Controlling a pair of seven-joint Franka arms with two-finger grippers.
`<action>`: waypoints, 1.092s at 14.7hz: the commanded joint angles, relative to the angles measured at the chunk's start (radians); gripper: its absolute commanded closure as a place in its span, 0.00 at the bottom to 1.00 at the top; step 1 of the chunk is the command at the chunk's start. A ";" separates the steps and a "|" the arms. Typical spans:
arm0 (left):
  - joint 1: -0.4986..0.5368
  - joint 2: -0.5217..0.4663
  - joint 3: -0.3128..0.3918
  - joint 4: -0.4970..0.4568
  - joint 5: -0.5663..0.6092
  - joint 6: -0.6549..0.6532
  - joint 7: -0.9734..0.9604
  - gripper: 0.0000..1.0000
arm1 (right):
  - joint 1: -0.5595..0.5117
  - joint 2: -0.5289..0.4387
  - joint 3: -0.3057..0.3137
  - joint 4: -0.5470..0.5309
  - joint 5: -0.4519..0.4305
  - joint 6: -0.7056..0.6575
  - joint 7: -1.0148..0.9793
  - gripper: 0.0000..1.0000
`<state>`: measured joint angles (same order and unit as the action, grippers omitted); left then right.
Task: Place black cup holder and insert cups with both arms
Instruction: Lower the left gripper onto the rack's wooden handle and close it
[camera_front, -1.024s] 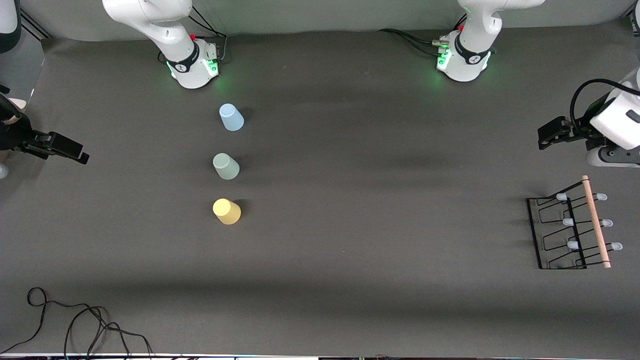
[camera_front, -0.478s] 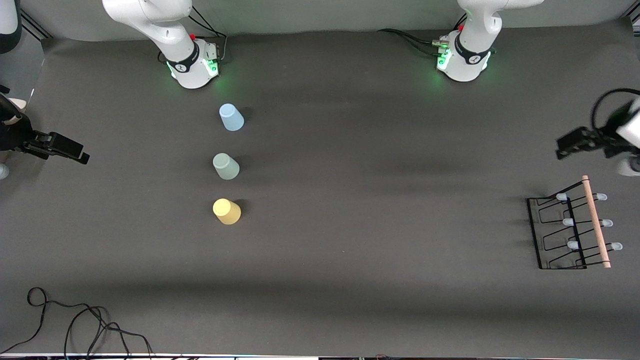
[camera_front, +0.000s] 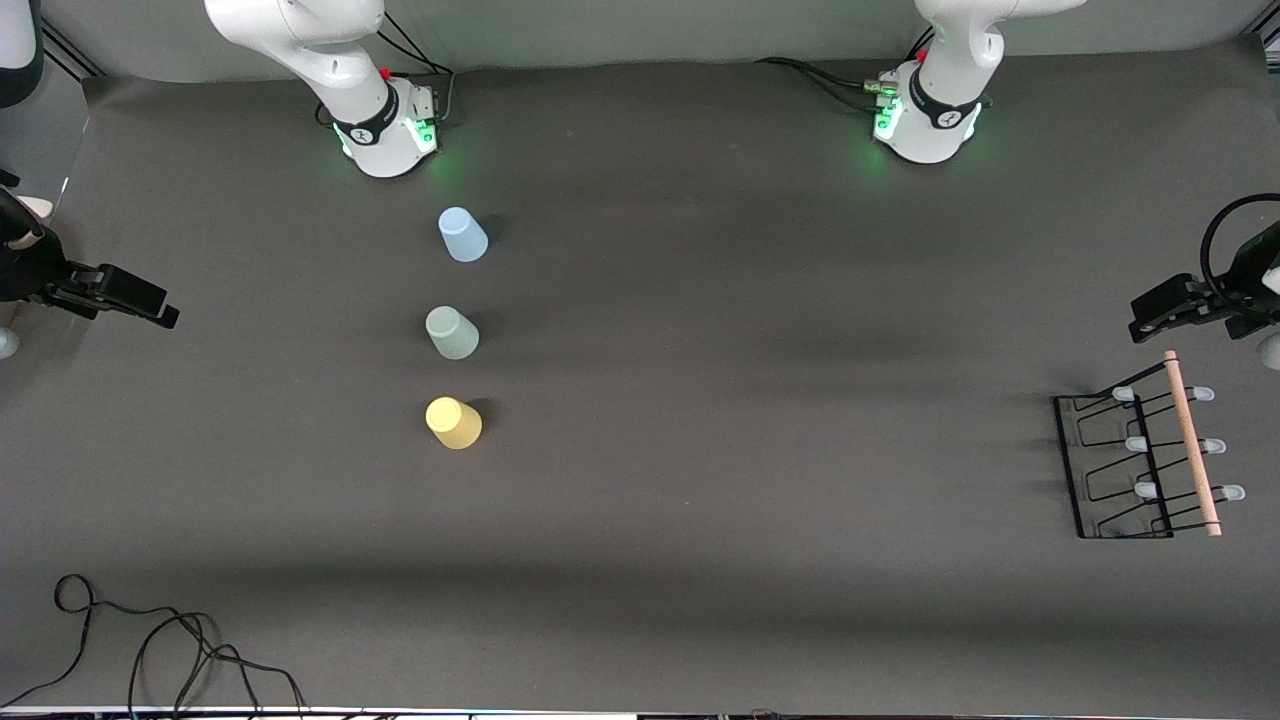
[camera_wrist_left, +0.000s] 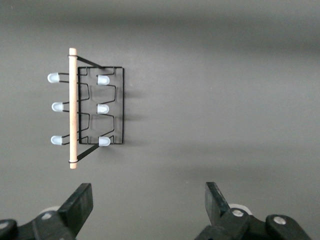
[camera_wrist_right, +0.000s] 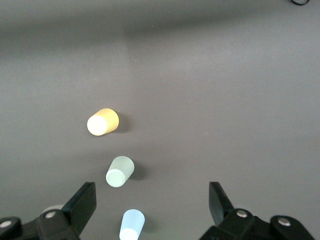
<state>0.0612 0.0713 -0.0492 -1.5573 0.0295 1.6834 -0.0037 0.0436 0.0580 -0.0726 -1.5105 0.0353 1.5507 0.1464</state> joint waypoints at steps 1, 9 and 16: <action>-0.009 -0.008 0.003 0.003 -0.005 0.006 0.002 0.00 | -0.005 0.010 0.005 0.021 -0.009 -0.015 -0.022 0.00; 0.064 0.158 0.014 0.017 0.058 0.149 0.043 0.00 | -0.005 0.010 0.005 0.021 -0.009 -0.015 -0.022 0.00; 0.184 0.353 0.014 0.043 0.059 0.269 0.189 0.02 | -0.004 0.010 0.005 0.021 -0.009 -0.017 -0.022 0.00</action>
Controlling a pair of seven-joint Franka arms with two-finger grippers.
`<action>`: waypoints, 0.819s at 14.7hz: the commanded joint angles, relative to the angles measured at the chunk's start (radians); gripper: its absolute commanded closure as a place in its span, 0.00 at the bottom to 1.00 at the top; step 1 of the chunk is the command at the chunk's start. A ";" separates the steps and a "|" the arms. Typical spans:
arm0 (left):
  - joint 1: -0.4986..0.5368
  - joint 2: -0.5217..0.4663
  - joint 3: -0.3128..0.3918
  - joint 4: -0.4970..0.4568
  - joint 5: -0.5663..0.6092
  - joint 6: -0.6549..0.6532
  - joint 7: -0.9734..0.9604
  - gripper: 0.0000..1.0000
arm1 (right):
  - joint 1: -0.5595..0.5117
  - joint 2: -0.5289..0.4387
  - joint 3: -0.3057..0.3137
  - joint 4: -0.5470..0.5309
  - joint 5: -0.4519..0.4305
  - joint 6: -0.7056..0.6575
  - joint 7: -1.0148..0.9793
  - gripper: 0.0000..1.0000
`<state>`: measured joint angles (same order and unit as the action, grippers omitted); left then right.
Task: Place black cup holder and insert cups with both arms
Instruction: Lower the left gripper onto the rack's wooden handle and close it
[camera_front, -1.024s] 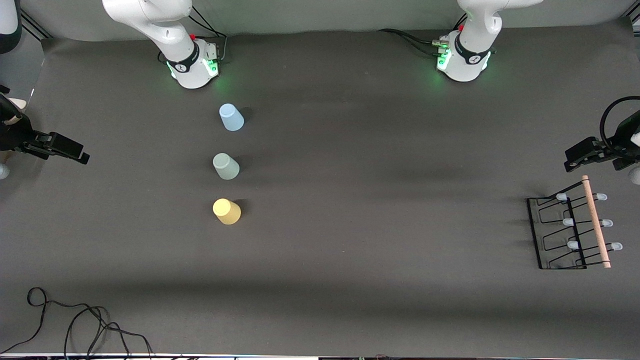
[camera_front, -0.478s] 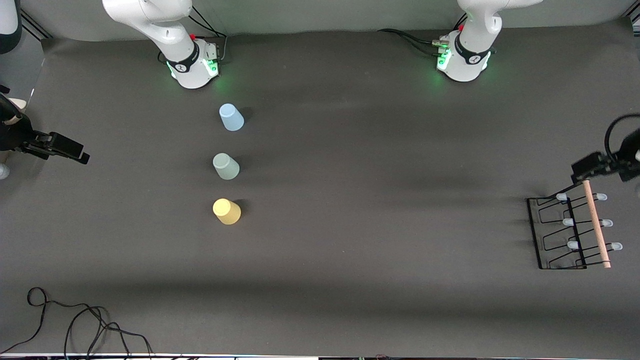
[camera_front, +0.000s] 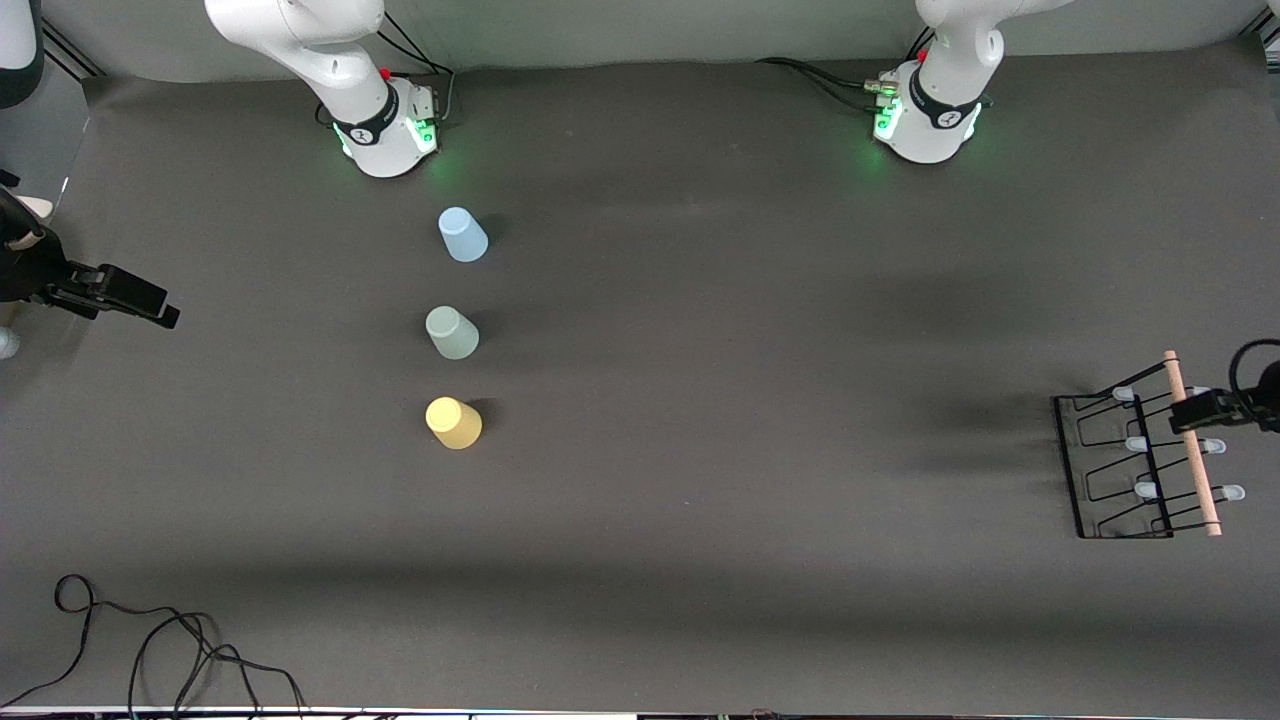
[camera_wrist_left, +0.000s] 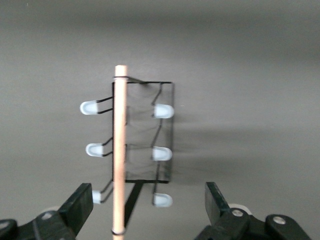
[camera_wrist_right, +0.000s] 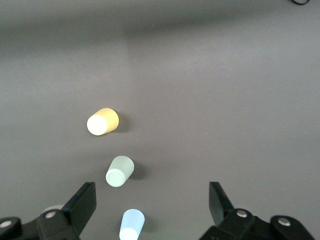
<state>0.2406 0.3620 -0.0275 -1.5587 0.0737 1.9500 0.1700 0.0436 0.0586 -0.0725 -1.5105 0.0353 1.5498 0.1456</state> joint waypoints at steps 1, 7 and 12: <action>0.005 0.101 -0.008 0.061 0.017 0.003 0.019 0.02 | -0.005 0.009 0.005 0.019 -0.009 -0.016 -0.021 0.00; 0.028 0.203 -0.008 0.088 0.023 0.003 0.097 0.29 | -0.005 0.009 0.005 0.021 -0.009 -0.034 -0.023 0.00; 0.042 0.204 -0.008 0.089 0.052 0.004 0.103 0.34 | -0.005 0.009 0.005 0.021 -0.009 -0.034 -0.023 0.00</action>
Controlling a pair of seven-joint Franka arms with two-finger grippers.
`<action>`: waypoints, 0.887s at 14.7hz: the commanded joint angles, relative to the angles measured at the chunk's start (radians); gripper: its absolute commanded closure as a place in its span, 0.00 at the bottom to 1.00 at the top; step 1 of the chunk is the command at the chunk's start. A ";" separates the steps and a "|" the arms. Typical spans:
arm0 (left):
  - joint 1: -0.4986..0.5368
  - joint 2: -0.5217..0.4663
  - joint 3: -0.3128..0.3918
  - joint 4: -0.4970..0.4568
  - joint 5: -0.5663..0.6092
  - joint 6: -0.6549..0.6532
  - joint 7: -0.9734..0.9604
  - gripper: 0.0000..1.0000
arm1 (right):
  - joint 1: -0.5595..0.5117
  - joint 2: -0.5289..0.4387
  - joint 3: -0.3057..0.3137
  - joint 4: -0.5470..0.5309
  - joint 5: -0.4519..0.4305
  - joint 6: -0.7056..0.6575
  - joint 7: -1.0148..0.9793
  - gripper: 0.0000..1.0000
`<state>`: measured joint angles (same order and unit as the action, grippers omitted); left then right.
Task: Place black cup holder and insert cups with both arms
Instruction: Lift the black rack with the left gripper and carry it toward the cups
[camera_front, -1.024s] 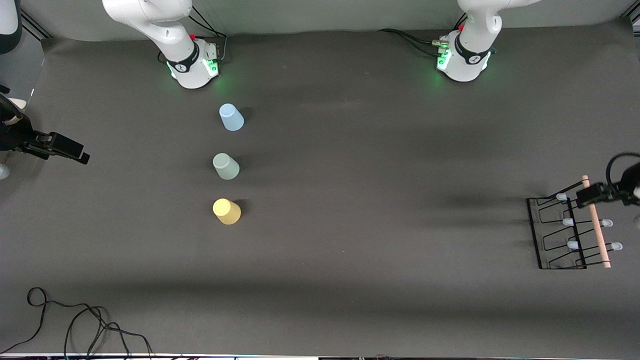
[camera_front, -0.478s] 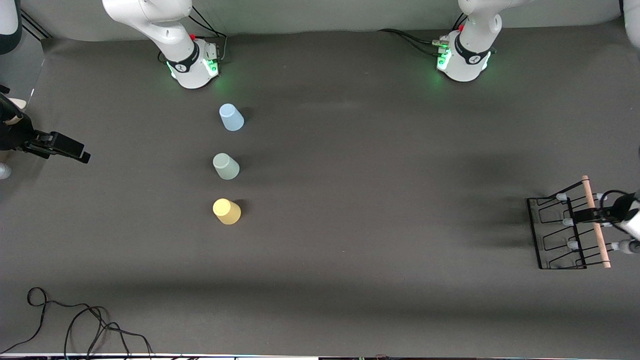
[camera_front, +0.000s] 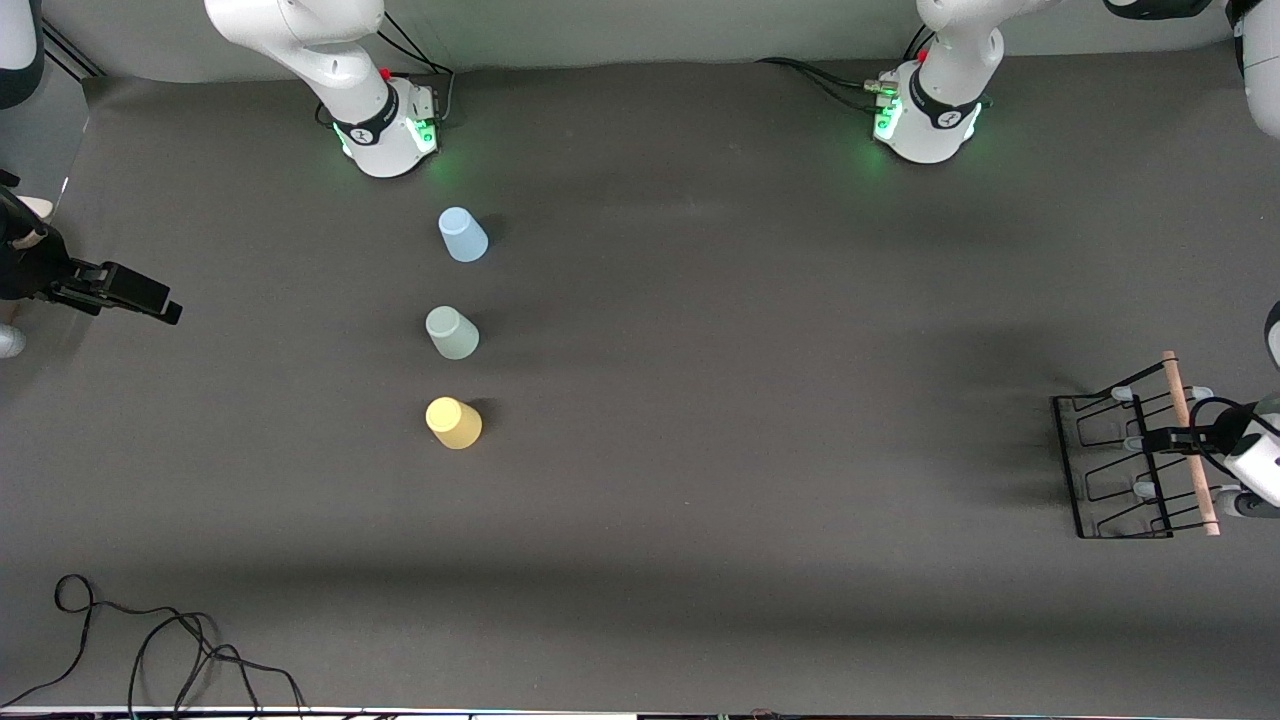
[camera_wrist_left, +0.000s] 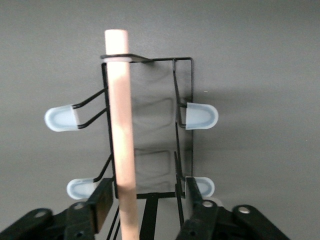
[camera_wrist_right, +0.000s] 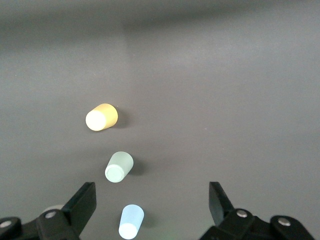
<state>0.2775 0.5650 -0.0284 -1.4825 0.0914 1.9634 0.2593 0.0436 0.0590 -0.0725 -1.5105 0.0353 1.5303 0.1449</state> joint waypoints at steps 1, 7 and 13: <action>0.005 0.000 -0.005 0.013 0.051 -0.011 0.014 0.37 | -0.007 0.009 0.005 0.021 -0.009 -0.015 -0.022 0.00; 0.005 0.000 -0.005 0.013 0.068 -0.011 0.012 0.97 | -0.007 0.009 0.005 0.023 -0.009 -0.015 -0.033 0.00; -0.056 -0.014 -0.016 0.102 0.054 -0.092 -0.158 1.00 | -0.008 0.009 0.003 0.023 -0.009 -0.015 -0.038 0.00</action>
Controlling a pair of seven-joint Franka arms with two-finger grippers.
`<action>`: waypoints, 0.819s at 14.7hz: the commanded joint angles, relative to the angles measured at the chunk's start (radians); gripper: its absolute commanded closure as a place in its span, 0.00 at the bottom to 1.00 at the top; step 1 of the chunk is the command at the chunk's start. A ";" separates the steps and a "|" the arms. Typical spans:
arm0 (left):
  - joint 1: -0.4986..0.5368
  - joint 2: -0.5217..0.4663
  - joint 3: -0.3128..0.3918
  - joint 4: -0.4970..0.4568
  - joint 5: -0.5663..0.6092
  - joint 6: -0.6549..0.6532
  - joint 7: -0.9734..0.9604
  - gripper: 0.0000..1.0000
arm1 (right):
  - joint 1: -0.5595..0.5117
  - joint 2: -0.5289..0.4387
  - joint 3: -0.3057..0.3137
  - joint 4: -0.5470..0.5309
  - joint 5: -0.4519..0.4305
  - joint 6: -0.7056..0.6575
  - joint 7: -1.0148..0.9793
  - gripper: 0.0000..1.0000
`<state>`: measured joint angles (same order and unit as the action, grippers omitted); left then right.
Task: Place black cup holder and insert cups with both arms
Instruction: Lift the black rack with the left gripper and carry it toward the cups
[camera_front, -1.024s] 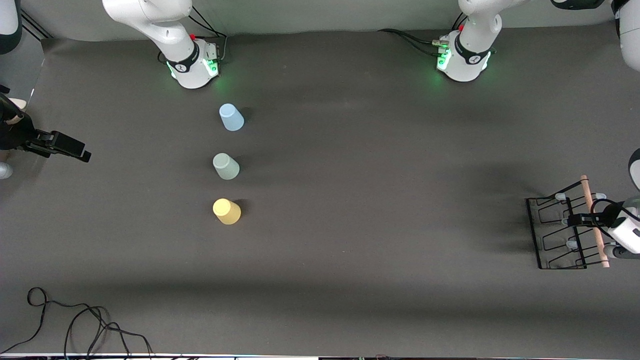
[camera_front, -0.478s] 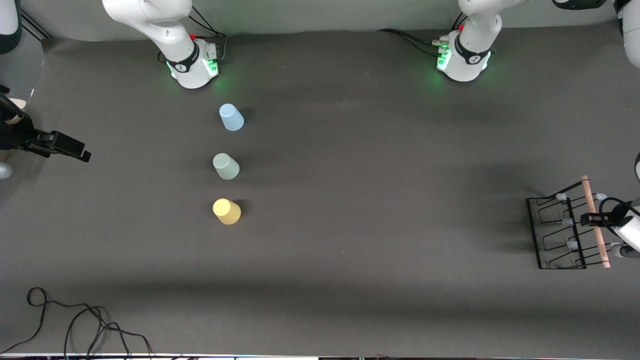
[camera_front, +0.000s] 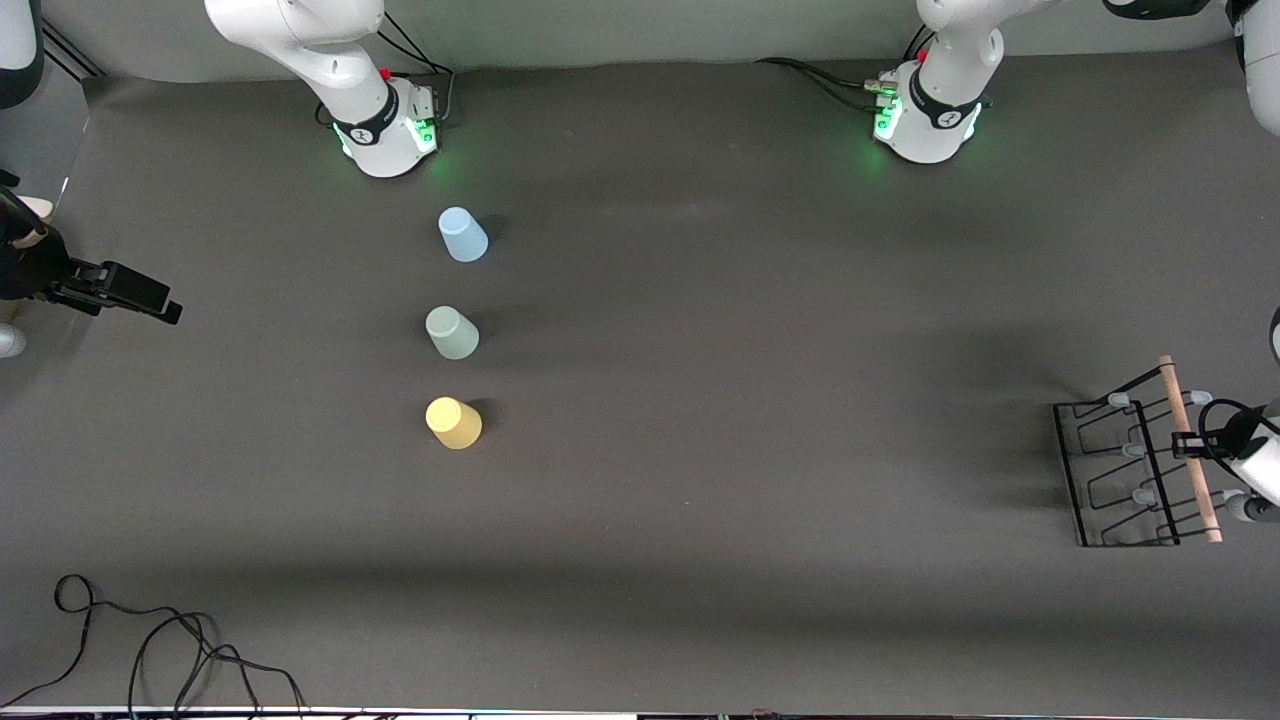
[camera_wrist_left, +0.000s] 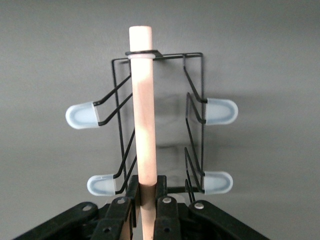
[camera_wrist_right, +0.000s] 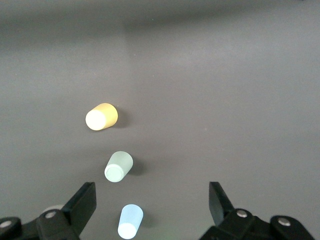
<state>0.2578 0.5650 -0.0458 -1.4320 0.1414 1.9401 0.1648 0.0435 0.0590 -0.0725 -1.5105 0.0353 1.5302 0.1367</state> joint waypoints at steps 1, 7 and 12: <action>-0.061 -0.023 0.001 0.058 0.000 -0.081 -0.070 1.00 | -0.008 0.009 0.005 0.023 -0.009 -0.015 -0.028 0.00; -0.181 -0.097 -0.032 0.048 -0.126 -0.170 -0.330 1.00 | -0.008 0.009 0.004 0.023 -0.009 -0.016 -0.029 0.00; -0.388 -0.114 -0.034 0.047 -0.109 -0.171 -0.534 1.00 | -0.008 0.009 0.004 0.021 -0.009 -0.016 -0.029 0.00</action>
<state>-0.0499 0.4905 -0.0932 -1.3770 0.0304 1.7921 -0.2910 0.0432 0.0589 -0.0726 -1.5105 0.0353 1.5295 0.1345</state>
